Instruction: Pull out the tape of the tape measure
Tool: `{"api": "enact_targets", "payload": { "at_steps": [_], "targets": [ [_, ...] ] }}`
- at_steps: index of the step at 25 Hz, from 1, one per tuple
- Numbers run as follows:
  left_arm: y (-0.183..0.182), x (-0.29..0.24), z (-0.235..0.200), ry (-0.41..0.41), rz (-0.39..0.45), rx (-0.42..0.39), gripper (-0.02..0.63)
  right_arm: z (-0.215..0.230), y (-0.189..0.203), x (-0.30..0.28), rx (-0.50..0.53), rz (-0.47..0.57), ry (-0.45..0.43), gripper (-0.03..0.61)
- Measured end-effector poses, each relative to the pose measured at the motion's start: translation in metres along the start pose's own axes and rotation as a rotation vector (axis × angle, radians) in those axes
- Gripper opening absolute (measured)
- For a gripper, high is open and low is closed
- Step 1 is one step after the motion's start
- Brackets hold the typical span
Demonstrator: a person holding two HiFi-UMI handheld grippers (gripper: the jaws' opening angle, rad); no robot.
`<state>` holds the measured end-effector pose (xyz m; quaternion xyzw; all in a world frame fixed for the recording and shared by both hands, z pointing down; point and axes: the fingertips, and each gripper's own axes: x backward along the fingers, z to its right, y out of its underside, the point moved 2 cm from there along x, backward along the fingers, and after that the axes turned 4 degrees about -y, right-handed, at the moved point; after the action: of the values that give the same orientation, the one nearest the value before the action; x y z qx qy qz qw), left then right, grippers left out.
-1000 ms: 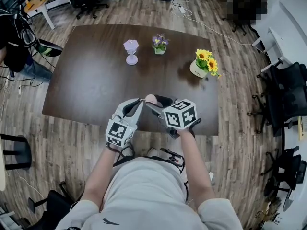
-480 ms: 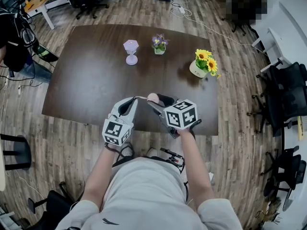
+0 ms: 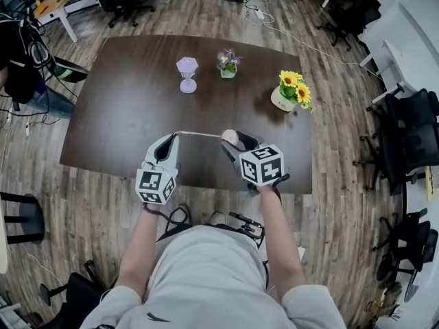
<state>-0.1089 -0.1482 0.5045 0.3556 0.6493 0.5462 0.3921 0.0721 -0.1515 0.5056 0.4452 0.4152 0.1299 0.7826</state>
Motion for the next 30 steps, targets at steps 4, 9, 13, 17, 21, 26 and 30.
{"api": "enact_targets", "payload": {
  "at_steps": [4,9,13,17,21,26,30],
  "targets": [
    [0.0,0.002,-0.019,-0.032,-0.005,0.004,0.015,0.012,0.0,0.009,-0.01,0.013,0.031,0.216],
    [0.003,0.005,-0.041,-0.089,-0.007,0.043,0.014,0.026,0.007,0.018,-0.02,0.024,0.082,0.215],
    [0.005,0.006,-0.045,-0.09,-0.023,0.007,0.017,0.035,0.011,0.027,-0.034,0.03,0.094,0.216],
    [0.009,0.009,-0.054,-0.123,-0.03,0.023,0.017,0.042,0.016,0.03,-0.025,0.024,0.132,0.216],
    [0.011,0.017,-0.07,-0.159,-0.034,0.038,0.017,0.054,0.02,0.042,-0.042,0.027,0.157,0.215],
    [0.014,0.017,-0.068,-0.155,-0.05,-0.01,0.017,0.056,0.025,0.043,-0.035,0.022,0.171,0.215],
    [0.019,0.018,-0.07,-0.169,-0.061,-0.005,0.018,0.057,0.03,0.041,-0.014,0.005,0.187,0.216]
  ]
}}
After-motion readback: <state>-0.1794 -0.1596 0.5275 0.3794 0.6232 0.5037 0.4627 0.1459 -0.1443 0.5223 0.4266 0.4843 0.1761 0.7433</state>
